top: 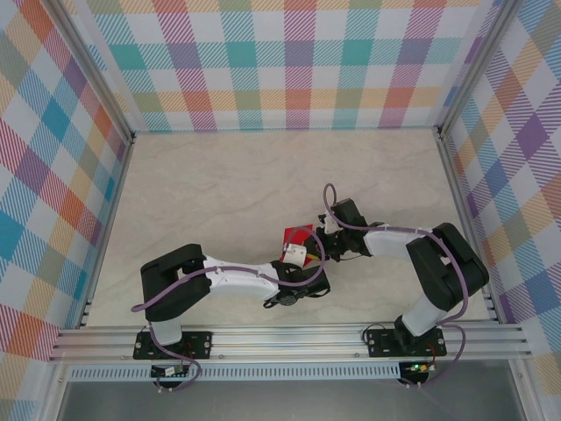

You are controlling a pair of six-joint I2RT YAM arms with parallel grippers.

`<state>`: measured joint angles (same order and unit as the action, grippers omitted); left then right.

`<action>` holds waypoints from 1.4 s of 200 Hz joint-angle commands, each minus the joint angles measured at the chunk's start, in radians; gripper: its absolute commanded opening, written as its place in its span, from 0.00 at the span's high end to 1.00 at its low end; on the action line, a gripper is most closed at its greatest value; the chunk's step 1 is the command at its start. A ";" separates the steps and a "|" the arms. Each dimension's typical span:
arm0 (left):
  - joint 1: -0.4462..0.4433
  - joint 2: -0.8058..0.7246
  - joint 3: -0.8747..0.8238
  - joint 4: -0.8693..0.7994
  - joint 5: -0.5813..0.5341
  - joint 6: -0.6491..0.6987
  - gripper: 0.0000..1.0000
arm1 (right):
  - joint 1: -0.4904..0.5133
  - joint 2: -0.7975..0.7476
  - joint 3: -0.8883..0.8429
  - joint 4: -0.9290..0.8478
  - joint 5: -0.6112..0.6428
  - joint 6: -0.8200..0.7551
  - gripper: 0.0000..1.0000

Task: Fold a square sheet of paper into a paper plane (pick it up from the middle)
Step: Fourth fold the wing at the center of the table.

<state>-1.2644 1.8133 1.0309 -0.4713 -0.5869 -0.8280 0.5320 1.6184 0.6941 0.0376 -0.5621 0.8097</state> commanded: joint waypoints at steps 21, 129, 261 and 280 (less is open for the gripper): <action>-0.015 -0.020 -0.035 0.009 -0.027 -0.020 0.87 | 0.004 -0.046 0.027 -0.035 -0.015 -0.016 0.88; 0.053 -0.194 -0.194 0.275 0.149 0.100 0.93 | -0.013 -0.235 0.027 -0.193 0.080 -0.060 0.73; 0.312 -0.287 -0.473 0.749 0.680 0.115 0.94 | -0.012 -0.339 -0.074 -0.101 0.026 -0.030 0.68; 0.340 -0.287 -0.482 0.759 0.722 0.119 0.94 | -0.002 -0.309 -0.077 -0.067 0.014 -0.026 0.71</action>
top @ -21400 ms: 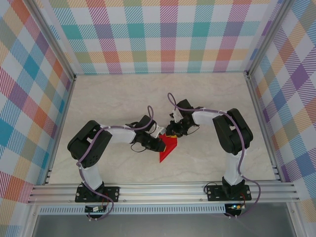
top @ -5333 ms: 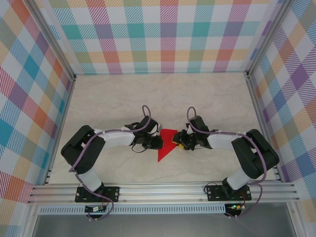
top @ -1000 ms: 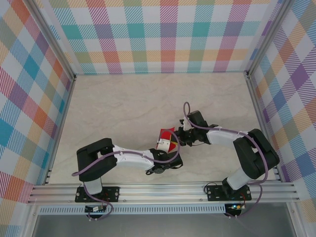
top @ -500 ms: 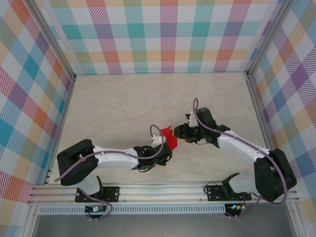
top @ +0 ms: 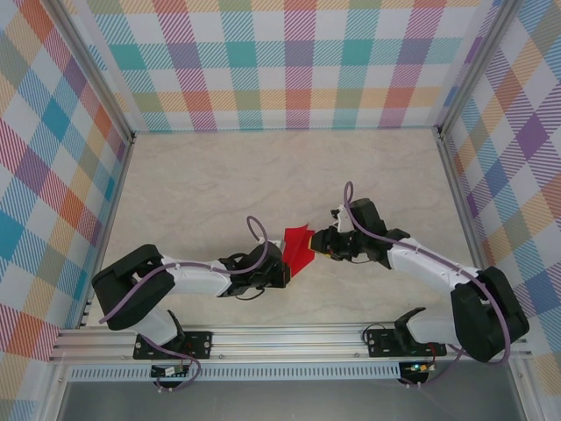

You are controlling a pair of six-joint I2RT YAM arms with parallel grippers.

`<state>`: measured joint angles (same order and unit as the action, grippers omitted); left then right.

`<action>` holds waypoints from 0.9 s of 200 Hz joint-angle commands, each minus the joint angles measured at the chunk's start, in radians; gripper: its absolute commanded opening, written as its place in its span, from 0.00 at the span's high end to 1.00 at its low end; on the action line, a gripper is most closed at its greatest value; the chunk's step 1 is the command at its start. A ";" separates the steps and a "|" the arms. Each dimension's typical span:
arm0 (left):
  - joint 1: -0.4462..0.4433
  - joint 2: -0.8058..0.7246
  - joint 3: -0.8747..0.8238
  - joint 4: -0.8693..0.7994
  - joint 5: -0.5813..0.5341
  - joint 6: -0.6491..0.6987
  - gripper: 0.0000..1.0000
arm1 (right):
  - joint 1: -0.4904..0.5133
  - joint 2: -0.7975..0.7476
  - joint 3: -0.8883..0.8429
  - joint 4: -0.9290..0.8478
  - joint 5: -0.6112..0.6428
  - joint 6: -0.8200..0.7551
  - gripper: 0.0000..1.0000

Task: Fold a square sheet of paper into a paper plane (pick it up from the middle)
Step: Fourth fold the wing at the center of the table.

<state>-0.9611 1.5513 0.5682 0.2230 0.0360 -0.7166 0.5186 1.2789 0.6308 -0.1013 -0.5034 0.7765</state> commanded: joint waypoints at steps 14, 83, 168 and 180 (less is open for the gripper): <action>0.060 -0.021 -0.036 0.095 0.127 0.003 0.94 | 0.024 0.059 -0.012 0.103 -0.058 0.012 0.73; 0.131 -0.011 -0.100 0.205 0.241 -0.033 0.93 | 0.085 0.240 0.052 0.234 -0.106 0.049 0.83; 0.189 0.001 -0.097 0.202 0.324 -0.007 0.93 | 0.093 0.388 0.124 0.305 -0.134 0.071 0.85; 0.193 0.003 -0.096 0.201 0.330 -0.003 0.92 | 0.093 0.410 0.136 0.305 -0.131 0.071 0.86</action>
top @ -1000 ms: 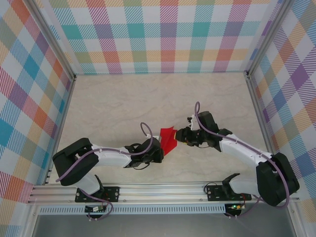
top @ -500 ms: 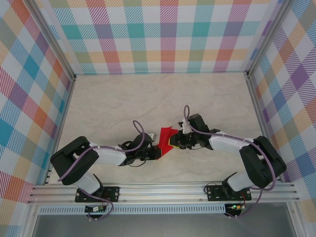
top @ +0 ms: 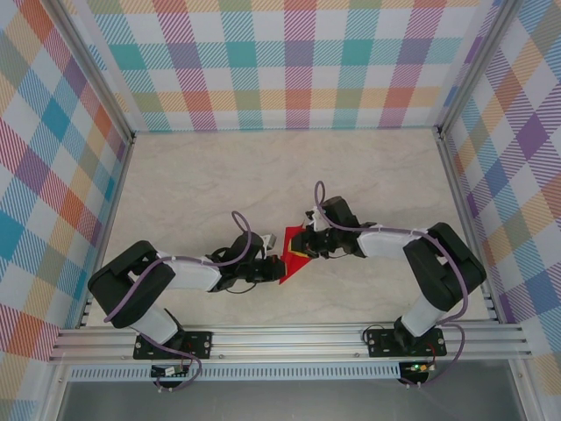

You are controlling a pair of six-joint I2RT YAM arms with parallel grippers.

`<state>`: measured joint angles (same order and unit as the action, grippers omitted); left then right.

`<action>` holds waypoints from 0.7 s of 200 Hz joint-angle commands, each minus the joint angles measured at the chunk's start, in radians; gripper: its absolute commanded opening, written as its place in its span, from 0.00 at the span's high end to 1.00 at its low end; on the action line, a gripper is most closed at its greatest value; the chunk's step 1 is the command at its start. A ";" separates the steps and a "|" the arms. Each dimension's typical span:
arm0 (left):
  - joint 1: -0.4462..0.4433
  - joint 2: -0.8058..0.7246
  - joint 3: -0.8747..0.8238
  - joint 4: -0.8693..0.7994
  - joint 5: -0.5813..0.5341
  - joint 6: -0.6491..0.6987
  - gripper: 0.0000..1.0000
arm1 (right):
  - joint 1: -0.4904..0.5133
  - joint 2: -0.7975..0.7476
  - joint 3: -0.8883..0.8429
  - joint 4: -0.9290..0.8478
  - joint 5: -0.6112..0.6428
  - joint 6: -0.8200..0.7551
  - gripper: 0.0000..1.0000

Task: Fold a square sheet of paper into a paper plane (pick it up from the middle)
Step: Fourth fold the wing at the center of the table.

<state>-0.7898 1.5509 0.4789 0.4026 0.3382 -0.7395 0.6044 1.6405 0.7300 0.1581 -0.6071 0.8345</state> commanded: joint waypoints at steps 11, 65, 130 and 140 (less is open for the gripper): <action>0.023 0.004 -0.005 0.018 0.033 0.023 0.92 | 0.007 0.059 0.044 0.025 -0.001 0.004 0.86; 0.026 -0.004 0.003 -0.049 -0.002 0.050 0.81 | 0.006 0.105 0.053 0.023 0.033 0.022 0.86; 0.022 0.007 0.016 -0.056 0.018 0.062 0.75 | 0.006 0.110 0.063 0.019 0.035 0.034 0.87; 0.019 0.005 0.021 -0.063 0.011 0.068 0.73 | 0.006 0.109 0.064 0.020 0.032 0.035 0.87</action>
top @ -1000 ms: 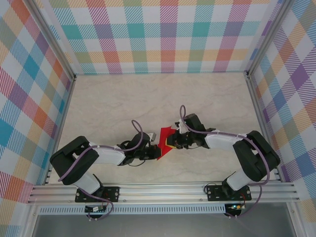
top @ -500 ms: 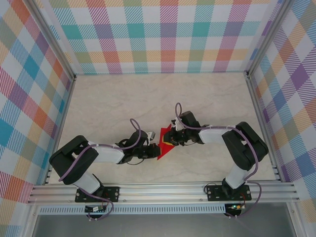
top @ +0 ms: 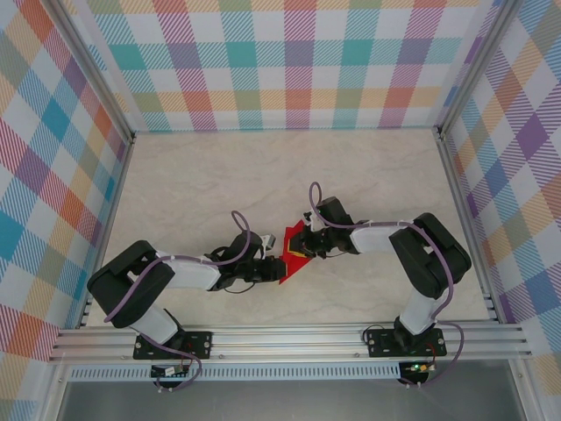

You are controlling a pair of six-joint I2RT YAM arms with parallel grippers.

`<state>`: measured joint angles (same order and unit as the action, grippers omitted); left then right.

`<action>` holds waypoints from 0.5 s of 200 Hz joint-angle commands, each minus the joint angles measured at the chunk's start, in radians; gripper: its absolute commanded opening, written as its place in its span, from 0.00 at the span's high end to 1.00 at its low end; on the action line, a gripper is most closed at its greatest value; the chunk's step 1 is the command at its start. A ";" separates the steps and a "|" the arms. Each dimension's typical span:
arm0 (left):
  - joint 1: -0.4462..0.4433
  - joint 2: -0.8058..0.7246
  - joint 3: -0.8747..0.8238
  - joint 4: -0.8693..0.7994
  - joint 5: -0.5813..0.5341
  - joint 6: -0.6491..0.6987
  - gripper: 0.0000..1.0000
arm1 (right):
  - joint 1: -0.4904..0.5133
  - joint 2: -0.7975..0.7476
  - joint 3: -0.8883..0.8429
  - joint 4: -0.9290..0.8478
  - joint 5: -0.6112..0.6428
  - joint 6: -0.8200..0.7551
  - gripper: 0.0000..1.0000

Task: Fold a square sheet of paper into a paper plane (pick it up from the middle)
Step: Fourth fold the wing at the center of the table.

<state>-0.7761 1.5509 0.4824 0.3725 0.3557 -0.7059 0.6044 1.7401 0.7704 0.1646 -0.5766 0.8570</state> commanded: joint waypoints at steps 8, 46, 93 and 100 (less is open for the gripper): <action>0.002 0.004 0.021 -0.043 -0.014 0.038 0.71 | 0.005 0.008 0.024 0.009 0.001 0.012 0.87; -0.043 0.012 0.089 -0.146 -0.071 0.094 0.67 | 0.006 0.003 0.023 0.013 -0.002 0.013 0.87; -0.106 -0.002 0.124 -0.257 -0.246 0.111 0.63 | 0.006 0.000 0.024 0.013 -0.005 0.013 0.87; -0.119 -0.005 0.132 -0.280 -0.273 0.118 0.63 | 0.006 0.000 0.024 0.014 -0.006 0.013 0.87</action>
<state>-0.8589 1.5547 0.5869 0.2005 0.2131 -0.6270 0.6044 1.7401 0.7727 0.1646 -0.5766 0.8600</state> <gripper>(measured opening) 0.364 0.134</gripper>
